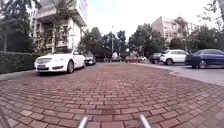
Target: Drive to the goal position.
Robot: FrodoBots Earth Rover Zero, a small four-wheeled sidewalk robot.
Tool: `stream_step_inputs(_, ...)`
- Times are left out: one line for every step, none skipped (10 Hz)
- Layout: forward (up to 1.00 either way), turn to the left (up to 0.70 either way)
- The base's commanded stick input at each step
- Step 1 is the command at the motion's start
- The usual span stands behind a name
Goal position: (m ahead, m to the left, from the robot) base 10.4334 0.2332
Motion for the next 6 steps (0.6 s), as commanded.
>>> stream_step_inputs(0.0,0.42)
stream_step_inputs(0.0,0.41)
stream_step_inputs(0.0,0.38)
stream_step_inputs(0.0,0.38)
stream_step_inputs(0.0,0.34)
stream_step_inputs(0.0,0.35)
